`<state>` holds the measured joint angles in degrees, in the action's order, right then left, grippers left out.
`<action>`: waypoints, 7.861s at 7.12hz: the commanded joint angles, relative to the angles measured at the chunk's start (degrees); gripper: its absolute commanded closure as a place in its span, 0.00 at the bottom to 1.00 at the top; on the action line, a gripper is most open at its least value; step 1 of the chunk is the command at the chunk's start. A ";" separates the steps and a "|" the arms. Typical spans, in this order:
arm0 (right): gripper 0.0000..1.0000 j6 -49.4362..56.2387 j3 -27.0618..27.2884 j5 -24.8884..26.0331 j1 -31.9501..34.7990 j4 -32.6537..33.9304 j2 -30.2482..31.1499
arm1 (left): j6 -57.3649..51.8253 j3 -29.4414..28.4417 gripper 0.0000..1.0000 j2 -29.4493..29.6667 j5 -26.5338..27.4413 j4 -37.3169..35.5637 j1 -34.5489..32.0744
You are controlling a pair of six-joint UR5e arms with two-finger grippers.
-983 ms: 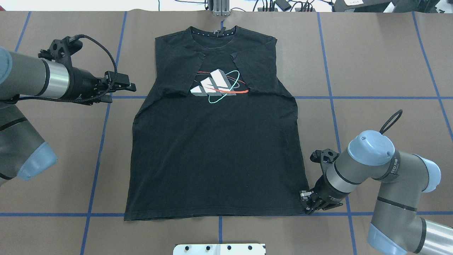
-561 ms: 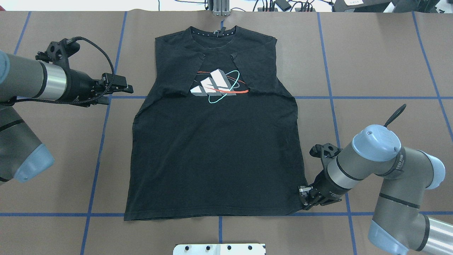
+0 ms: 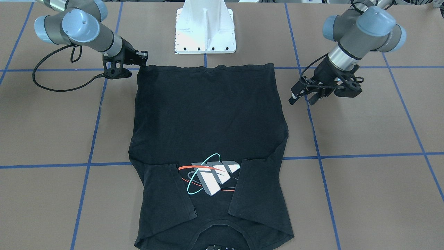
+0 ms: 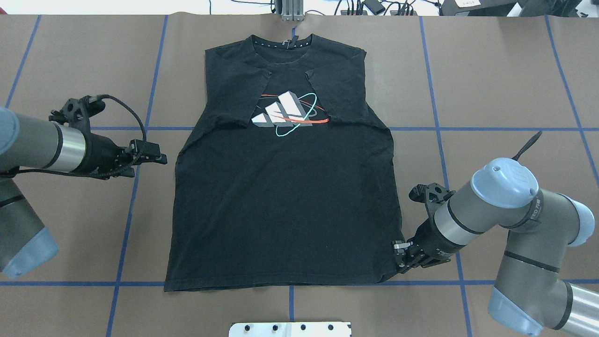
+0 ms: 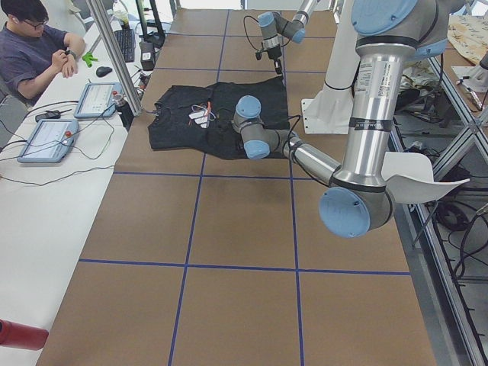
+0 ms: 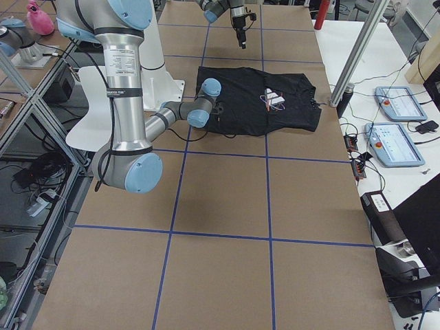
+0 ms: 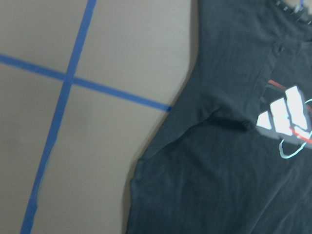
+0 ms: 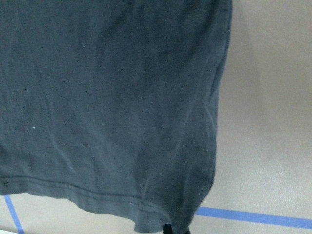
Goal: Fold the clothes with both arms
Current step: 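Move the left gripper down to the hem corner nearest it, then grasp the hem corner nearest the left gripper, then lift both hem corners and carry them toward the collar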
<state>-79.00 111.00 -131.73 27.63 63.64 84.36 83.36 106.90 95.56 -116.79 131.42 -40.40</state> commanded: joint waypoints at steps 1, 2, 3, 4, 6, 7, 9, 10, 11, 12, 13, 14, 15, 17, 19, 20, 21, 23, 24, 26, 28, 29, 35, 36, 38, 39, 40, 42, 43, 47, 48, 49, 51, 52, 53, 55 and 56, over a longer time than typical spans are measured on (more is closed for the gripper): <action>1.00 -0.10 0.79 0.16 1.19 -0.10 -0.16 | 0.22 3.29 0.00 -4.39 0.07 -0.20 6.97; 1.00 -0.02 1.23 0.07 1.54 -0.10 -0.07 | 0.92 4.01 0.00 -5.28 0.07 -0.29 9.35; 1.00 -0.01 1.32 -0.10 1.63 -0.10 -0.16 | 3.88 4.71 0.01 -5.47 0.07 -0.29 12.51; 1.00 -0.10 1.49 -0.11 1.81 -0.10 -0.16 | 5.91 4.72 0.01 -5.38 0.07 -0.29 14.71; 1.00 -0.10 2.89 -0.28 2.07 -0.10 -0.07 | 9.70 4.63 0.02 -5.21 0.42 -0.29 17.79; 1.00 -0.10 2.99 -0.28 2.16 -0.10 -0.16 | 11.45 4.63 0.02 -4.94 1.38 -0.38 19.46; 1.00 -0.10 2.99 -0.28 2.25 -0.10 -0.16 | 12.00 4.37 0.05 -4.94 2.96 -0.46 21.32; 1.00 -0.10 2.99 -0.28 2.16 -0.01 -0.25 | 12.26 4.28 0.08 -4.94 3.05 -0.73 21.76; 1.00 -0.10 2.90 -0.11 2.07 -0.10 -0.33 | 12.26 3.93 0.09 -4.86 3.06 -0.73 22.11; 1.00 -0.10 2.90 -0.19 2.07 -0.10 -0.42 | 12.26 3.75 0.09 -4.77 3.06 -1.08 23.34; 1.00 -0.10 2.90 -0.19 2.07 -0.01 -0.60 | 12.26 3.75 0.09 -4.77 3.40 -1.60 23.35; 1.00 -0.10 2.90 -0.28 2.07 -0.01 -0.60 | 12.26 3.75 0.09 -4.77 3.41 -1.69 23.43; 1.00 -0.10 2.90 -0.28 2.07 -0.01 -0.60 | 12.26 3.75 0.09 -4.77 3.41 -1.70 23.44; 1.00 -0.10 2.90 -0.81 2.42 -0.01 -0.51 | 12.26 3.40 0.10 -4.59 3.41 -1.70 23.79; 1.00 -0.10 2.90 -0.90 2.51 -0.01 -0.51 | 12.35 2.43 0.17 -3.89 3.41 -1.78 23.70; 1.00 -0.10 2.82 -0.90 2.51 -0.01 -0.51 | 12.35 2.43 0.23 -3.89 3.41 -1.87 23.79; 1.00 -0.10 2.81 -0.90 2.69 -0.01 -0.51 | 12.35 2.43 0.25 -3.89 3.41 -1.87 23.70; 1.00 -0.10 2.81 -0.99 3.04 -0.01 -0.42 | 13.57 2.52 0.44 -3.80 3.41 -1.87 23.70; 1.00 -0.10 2.81 -0.99 3.04 -0.01 -0.42 | 13.93 2.78 0.58 -3.80 3.41 -1.87 23.70; 1.00 -0.02 2.55 -0.99 3.04 -0.01 -0.42 | 14.28 3.04 1.00 -3.80 3.41 -1.87 23.61; 1.00 -0.01 2.46 -1.33 3.04 -0.10 -0.42 | 17.26 3.40 1.00 -3.89 3.32 -2.39 23.09; 1.00 -0.10 2.90 -3.51 3.21 -0.10 -0.16 | 17.27 5.05 1.00 -4.24 3.23 -2.49 22.47; 1.00 -6.07 8.43 -18.47 4.71 0.08 5.71 | 16.48 18.31 1.00 -13.17 2.18 -3.81 22.99; 1.00 -6.17 9.40 -19.00 4.71 -0.01 7.38 | 16.48 20.86 1.00 -15.03 0.61 -3.81 23.17; 1.00 -6.17 12.38 -20.66 4.71 -1.23 12.12 | 16.66 22.47 1.00 -15.14 -1.16 -3.81 24.83; 1.00 -6.17 12.39 -22.15 4.71 -4.72 14.84 | 17.18 23.43 1.00 -15.14 -1.51 -3.89 26.76; 1.00 -6.43 12.39 -22.78 4.71 -7.11 16.52 | 17.36 24.83 1.00 -15.14 -3.26 -3.98 27.21; 1.00 -7.05 11.87 -22.87 4.45 -7.39 16.02 | 19.37 26.07 1.00 -14.62 -4.77 -4.07 26.43; 1.00 -7.13 11.26 -22.70 4.71 -7.31 14.27 | 19.29 25.99 1.00 -14.35 -4.94 -4.07 25.47; 1.00 -7.13 4.23 -22.78 16.11 -7.48 5.56 | 17.80 22.05 1.00 -7.08 -6.43 -4.16 11.69; 1.00 -7.13 2.83 -22.78 19.09 -7.48 3.90 | 17.36 19.16 1.00 -3.75 -6.52 -4.16 8.87; 1.00 -7.13 1.42 -22.43 20.34 -7.48 2.84 | 17.27 15.22 1.00 -1.10 -6.35 -4.07 7.63; 1.00 -6.52 -2.35 -22.26 23.77 -7.39 -0.57 | 15.18 12.37 1.00 1.38 -6.26 -4.16 2.72; 1.00 -6.43 -4.72 -22.25 25.26 -7.39 -2.86 | 14.81 11.84 1.00 1.65 -6.35 -4.07 0.00; 1.00 -6.43 -7.27 -22.17 27.02 -7.31 -5.41 | 14.81 10.27 1.00 3.30 -6.35 -4.07 -2.82; 1.00 -6.17 -12.71 -22.17 29.49 -7.31 -10.42 | 13.51 4.83 1.00 7.17 -6.26 -4.07 -5.21; 1.00 -5.91 -16.74 -22.08 30.45 -7.31 -13.83 | 11.40 2.11 1.00 8.23 -5.83 -3.98 -5.39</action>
<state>-85.18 98.77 -153.90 56.81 56.33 74.41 96.80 112.39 102.04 -122.96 127.37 -45.00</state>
